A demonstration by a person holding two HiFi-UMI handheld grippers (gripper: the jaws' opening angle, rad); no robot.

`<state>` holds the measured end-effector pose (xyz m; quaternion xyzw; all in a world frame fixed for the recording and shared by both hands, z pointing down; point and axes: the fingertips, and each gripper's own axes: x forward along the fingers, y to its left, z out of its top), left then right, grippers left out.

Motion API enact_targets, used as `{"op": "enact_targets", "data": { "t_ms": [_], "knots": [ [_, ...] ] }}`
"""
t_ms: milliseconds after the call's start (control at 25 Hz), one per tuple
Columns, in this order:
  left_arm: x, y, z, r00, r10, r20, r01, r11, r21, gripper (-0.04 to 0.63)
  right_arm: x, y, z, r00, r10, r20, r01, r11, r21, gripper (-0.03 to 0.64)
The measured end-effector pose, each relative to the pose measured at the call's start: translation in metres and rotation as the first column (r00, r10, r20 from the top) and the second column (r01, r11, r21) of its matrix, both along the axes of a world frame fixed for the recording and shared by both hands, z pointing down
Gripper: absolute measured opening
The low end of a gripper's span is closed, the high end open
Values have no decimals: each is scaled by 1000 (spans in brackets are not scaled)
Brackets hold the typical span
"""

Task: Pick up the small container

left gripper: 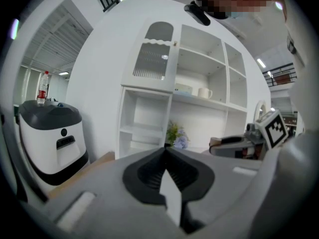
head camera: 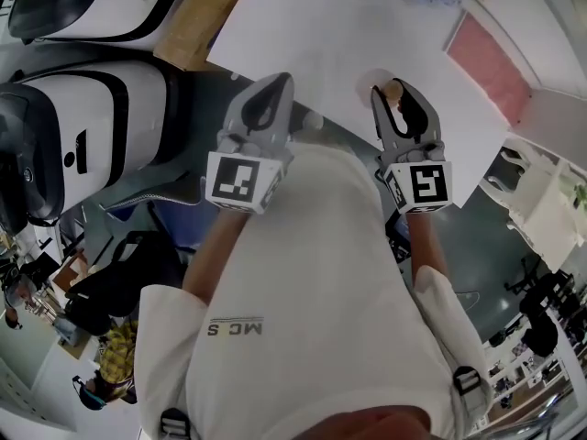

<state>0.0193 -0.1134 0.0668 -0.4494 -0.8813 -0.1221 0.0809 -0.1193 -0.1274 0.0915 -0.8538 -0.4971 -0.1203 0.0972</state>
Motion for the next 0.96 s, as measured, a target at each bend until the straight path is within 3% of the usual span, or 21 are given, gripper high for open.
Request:
{"op": "enact_targets", "data": {
  "t_ms": [960],
  "knots": [
    [5, 0, 0, 1000, 15, -4, -15, 1000, 9, 0, 10, 5, 3, 1000, -1, -17, 2, 1000, 21, 137]
  ]
}}
